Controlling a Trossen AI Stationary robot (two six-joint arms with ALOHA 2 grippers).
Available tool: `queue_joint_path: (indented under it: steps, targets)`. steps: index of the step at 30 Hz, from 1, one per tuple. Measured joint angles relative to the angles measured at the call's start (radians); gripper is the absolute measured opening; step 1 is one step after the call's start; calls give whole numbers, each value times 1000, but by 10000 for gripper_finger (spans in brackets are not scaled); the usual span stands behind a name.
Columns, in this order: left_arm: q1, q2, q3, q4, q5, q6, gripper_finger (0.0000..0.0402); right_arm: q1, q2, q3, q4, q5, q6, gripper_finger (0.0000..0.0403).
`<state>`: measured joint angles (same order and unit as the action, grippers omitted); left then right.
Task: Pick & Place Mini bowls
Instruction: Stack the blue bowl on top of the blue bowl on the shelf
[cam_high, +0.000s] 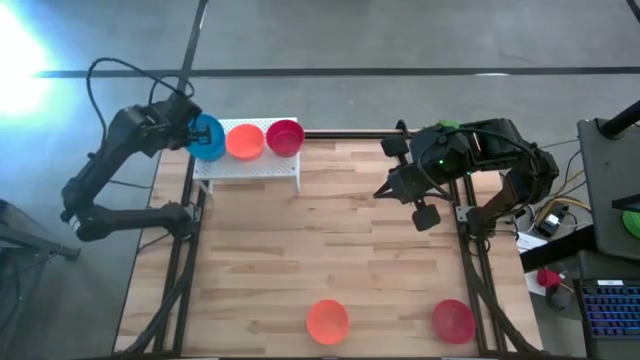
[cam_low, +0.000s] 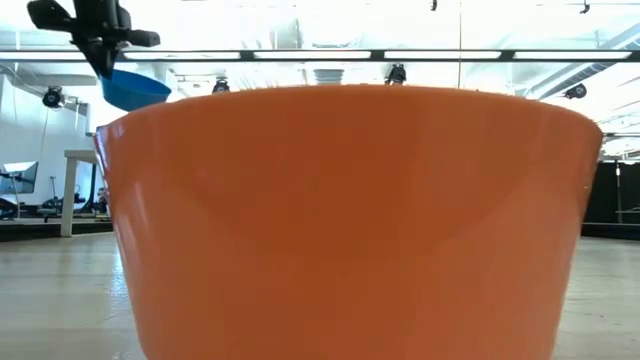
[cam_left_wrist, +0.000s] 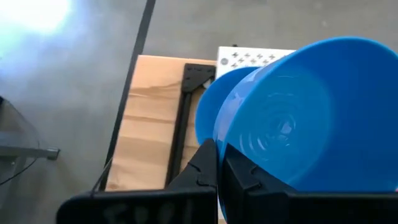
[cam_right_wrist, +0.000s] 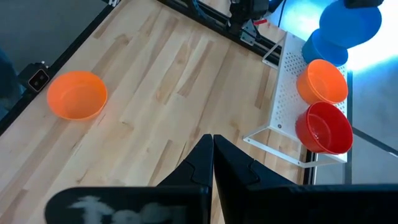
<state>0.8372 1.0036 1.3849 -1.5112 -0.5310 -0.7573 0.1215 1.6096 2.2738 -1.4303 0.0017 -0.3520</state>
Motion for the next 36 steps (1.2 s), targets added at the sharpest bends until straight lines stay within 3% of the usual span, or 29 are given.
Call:
queue_joint_path:
  steps: [15, 36]
  targets:
    - [72, 112, 0, 36, 31, 66, 0, 0, 0, 0, 0, 0, 1, 8]
    - [78, 154, 0, 35, 41, 91, 15, -2, 0, 0, 0, 0, -48, 8]
